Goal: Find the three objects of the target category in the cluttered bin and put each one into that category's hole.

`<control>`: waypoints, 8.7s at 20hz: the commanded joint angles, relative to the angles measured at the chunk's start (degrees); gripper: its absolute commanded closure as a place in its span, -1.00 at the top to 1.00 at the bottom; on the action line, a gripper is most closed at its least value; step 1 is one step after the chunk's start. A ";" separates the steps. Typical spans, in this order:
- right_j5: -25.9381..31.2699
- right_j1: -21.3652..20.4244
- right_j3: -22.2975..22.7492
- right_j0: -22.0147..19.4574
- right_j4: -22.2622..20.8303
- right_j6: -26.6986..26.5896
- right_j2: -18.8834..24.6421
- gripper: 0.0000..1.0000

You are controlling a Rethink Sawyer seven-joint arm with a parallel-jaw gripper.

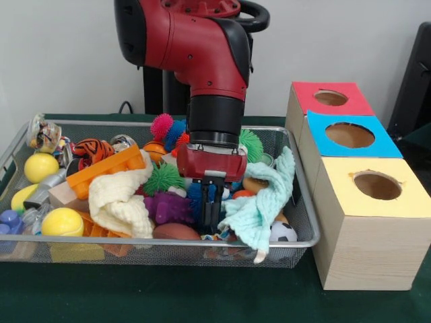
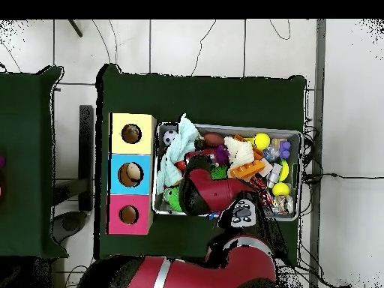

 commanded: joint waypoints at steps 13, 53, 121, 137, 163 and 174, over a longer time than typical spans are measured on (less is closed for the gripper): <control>-6.51 2.65 -3.97 0.83 -0.93 7.56 5.64 -1.00; -1.49 6.96 -9.79 8.59 1.46 2.17 -5.51 1.00; -1.26 1.06 -0.30 3.63 -6.39 12.94 -0.55 -1.00; -0.64 -7.74 9.63 2.59 -8.31 11.08 -0.20 -1.00; 11.99 -37.70 30.95 -10.08 -16.58 10.85 14.13 -1.00; 13.13 -46.20 37.71 -16.26 -13.66 12.20 23.47 -1.00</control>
